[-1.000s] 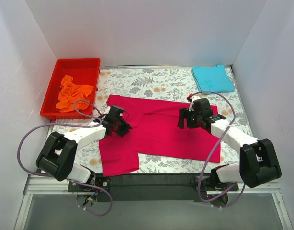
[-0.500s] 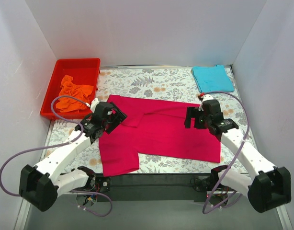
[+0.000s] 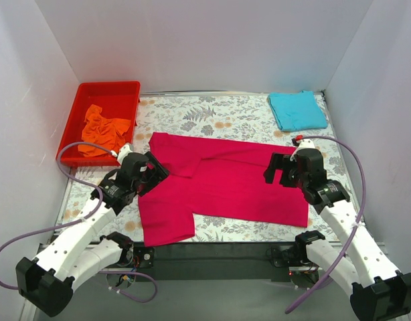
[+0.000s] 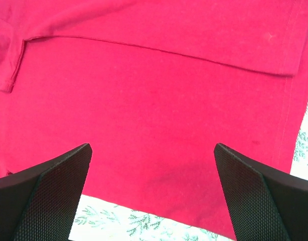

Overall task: Fold and stack the t-shirts
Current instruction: Fold the tshirt

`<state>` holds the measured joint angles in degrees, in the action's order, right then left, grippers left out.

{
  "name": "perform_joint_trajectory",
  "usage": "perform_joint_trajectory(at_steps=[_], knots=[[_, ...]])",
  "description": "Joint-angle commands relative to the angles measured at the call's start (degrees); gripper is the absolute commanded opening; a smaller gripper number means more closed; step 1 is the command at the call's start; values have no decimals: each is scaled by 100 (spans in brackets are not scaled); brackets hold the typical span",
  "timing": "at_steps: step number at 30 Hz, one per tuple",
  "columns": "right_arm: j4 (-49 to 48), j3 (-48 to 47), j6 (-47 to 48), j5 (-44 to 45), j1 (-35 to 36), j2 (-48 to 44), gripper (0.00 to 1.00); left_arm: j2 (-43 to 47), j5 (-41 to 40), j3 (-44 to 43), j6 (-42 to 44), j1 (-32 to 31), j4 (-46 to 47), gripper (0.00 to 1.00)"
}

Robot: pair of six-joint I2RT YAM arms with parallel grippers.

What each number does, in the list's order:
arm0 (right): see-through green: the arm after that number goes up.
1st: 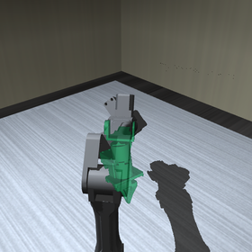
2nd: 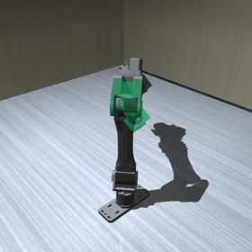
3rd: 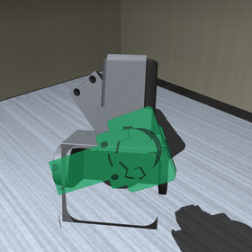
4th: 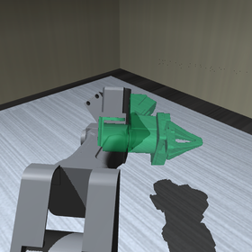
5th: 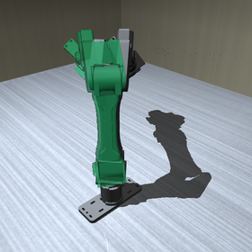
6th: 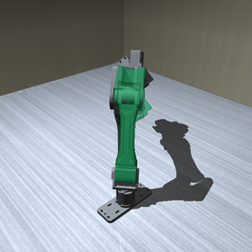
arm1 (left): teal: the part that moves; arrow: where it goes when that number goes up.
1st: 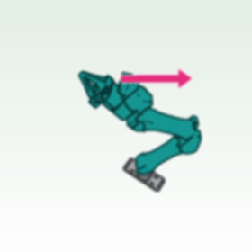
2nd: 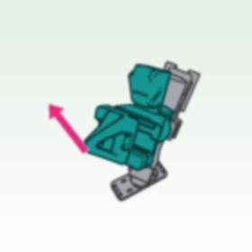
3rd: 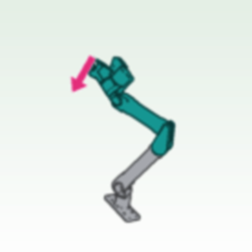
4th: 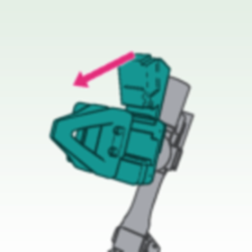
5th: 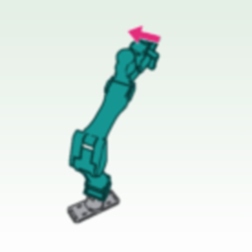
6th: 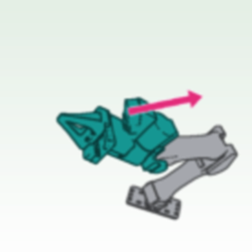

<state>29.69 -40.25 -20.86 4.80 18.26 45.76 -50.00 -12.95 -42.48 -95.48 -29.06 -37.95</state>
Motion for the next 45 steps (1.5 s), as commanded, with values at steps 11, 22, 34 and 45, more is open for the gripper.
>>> perform_joint_trajectory(at_steps=[11, 22, 34, 45], knots=[[116, 113, -541, 346, -60, -172, 96, -28, -76, 547, 1506, 198, 631, 67], [-200, -87, -147, 1174, -813, 459, 89, -879, 635, 531, 2314, 1506, 1615, 68], [-623, -791, -120, -66, -1659, 2191, 81, -2892, 1901, -313, 3009, 1983, 2705, 66], [-842, -528, -58, -251, -1976, 2333, 76, -3543, 1849, -516, 3387, 1983, 2925, 68]])
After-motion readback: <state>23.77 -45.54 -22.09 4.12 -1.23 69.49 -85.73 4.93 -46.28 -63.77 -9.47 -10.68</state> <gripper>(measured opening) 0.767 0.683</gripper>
